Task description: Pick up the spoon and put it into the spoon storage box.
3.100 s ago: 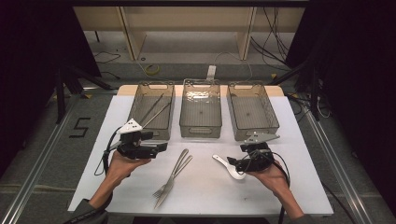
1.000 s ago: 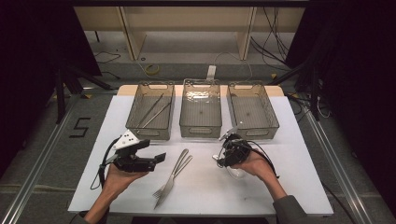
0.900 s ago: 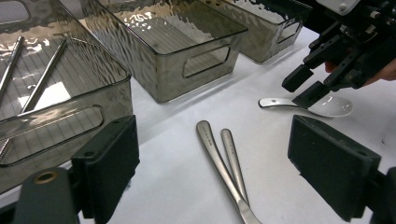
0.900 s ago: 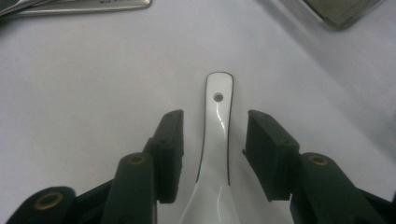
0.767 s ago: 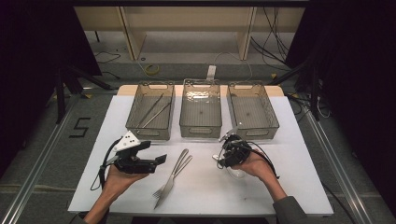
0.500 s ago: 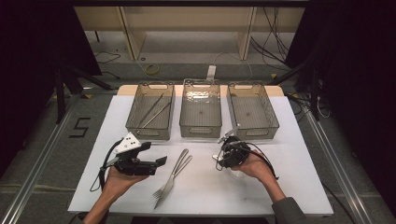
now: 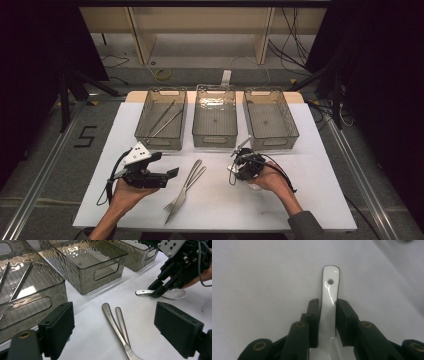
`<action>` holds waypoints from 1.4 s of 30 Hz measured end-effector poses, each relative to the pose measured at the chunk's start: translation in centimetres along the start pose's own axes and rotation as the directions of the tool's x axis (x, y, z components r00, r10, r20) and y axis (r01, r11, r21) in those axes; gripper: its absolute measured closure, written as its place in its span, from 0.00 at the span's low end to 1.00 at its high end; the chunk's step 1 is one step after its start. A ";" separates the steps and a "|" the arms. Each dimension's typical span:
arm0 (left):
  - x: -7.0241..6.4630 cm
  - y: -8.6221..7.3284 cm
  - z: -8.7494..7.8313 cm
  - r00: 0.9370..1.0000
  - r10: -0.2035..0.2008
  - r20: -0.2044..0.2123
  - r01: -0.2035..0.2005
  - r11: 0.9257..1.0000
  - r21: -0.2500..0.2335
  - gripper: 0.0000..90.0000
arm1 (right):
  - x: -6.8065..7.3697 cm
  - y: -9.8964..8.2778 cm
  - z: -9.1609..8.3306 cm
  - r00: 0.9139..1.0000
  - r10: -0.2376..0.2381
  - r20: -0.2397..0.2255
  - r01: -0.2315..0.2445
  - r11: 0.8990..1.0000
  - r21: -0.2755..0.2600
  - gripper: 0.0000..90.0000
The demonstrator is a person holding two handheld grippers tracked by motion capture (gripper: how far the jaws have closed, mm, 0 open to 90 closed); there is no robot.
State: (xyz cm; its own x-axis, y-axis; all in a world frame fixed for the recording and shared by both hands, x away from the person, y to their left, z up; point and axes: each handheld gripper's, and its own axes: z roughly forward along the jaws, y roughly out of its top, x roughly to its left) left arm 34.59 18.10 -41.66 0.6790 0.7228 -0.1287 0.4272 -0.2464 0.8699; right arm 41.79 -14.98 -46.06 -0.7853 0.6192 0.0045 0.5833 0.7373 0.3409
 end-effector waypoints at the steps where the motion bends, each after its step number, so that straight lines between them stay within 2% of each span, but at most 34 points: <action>1: 0.0 0.0 0.0 1.000 0.000 0.000 0.000 1.000 0.000 0.18 | 0.0 0.0 0.0 1.000 0.001 0.000 -0.001 1.000 0.000 0.82; 8: 0.0 0.0 0.0 1.000 0.001 0.001 -0.001 1.000 0.001 0.18 | -0.2 0.1 0.0 1.000 0.014 -0.013 -0.014 1.000 0.001 0.84; 13: -0.1 0.0 0.1 1.000 0.011 0.002 -0.011 1.000 0.007 0.18 | -0.1 0.1 0.0 1.000 0.004 -0.007 -0.004 1.000 0.005 0.84; 25: 0.0 0.0 -0.1 1.000 0.009 0.002 -0.009 1.000 0.003 0.18 | -0.7 -0.1 -1.0 0.998 0.004 -0.061 -0.006 0.999 -0.032 0.85; 33: 0.0 0.0 -0.1 1.000 0.010 -0.001 -0.010 1.000 -0.003 0.18 | -0.9 -0.2 -2.0 0.998 0.011 -0.066 -0.015 0.997 -0.075 0.85; 42: 0.0 0.0 -0.1 1.000 0.008 -0.007 -0.008 1.000 -0.007 0.18 | -1.4 -0.1 -3.6 0.997 0.012 -0.071 -0.022 0.989 -0.144 0.85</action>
State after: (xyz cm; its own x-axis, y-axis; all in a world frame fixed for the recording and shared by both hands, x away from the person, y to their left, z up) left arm 34.53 18.18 -41.61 0.6782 0.7252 -0.1188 0.4177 -0.2473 0.8743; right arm 42.10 -16.87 -42.70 -0.7911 0.6070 0.0757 0.5645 0.6767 0.4727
